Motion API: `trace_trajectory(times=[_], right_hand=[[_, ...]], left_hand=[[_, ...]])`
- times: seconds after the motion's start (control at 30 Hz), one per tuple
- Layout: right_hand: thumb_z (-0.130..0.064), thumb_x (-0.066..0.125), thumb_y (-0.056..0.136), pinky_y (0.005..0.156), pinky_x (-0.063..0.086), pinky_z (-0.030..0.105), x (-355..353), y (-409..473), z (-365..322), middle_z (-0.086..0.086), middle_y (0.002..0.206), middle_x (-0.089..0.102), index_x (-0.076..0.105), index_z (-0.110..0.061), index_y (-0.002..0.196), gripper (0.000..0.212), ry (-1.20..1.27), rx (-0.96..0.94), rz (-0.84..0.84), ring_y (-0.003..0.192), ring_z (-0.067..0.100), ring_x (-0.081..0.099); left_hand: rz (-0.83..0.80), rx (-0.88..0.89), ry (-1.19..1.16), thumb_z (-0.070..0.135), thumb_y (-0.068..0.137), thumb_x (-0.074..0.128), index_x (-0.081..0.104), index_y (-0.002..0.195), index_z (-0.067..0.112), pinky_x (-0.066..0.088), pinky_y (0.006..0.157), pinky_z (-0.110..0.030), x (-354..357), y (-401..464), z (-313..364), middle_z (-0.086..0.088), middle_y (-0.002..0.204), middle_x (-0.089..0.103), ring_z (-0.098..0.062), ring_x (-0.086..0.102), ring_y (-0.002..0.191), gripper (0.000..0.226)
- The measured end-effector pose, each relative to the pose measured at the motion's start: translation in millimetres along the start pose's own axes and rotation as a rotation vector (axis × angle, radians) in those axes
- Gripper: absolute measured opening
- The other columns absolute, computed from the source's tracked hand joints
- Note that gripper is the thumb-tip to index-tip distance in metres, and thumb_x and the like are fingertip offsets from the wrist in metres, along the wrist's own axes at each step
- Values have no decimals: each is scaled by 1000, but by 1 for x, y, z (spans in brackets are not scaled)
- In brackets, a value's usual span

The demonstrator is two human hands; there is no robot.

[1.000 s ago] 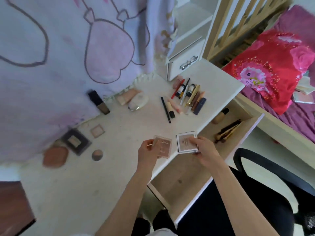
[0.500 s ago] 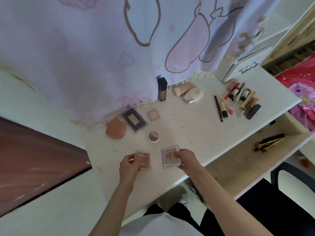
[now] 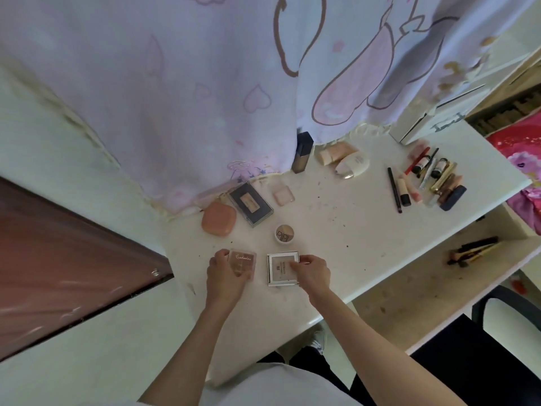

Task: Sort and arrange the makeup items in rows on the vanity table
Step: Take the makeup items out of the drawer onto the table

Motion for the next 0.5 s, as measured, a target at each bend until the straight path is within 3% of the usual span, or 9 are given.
trace_trajectory(times=[0.13, 0.33, 0.5], right_hand=[[-15, 62, 83, 83, 53, 37, 14, -2, -8, 9, 106, 65, 60, -7, 108, 27, -149, -54, -10, 94, 24, 60], [-19, 58, 85, 79, 50, 32, 22, -3, -14, 6, 108, 64, 59, -9, 108, 25, -260, -104, -29, 98, 22, 59], [-26, 54, 90, 79, 40, 24, 3, -5, -24, 5, 117, 62, 54, -10, 121, 34, -295, -218, -10, 105, 19, 56]], left_hand=[[13, 52, 229, 31, 75, 73, 34, 132, 6, 35, 94, -38, 3, 1, 2, -15, 127, 37, -32, 39, 116, 74], [41, 72, 371, 48, 82, 60, 37, 130, 11, 33, 94, -39, -2, 6, -2, -11, 127, 38, -29, 37, 117, 65], [47, 244, 309, 37, 90, 53, 33, 137, 16, 29, 99, -38, -6, -3, 22, -8, 132, 35, -24, 33, 121, 56]])
Point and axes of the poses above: each hand's wrist, its own y-axis towards the middle knuckle, its own x-axis out of the palm, z = x × y, the point moved 8 cm from there along y, towards the middle knuckle
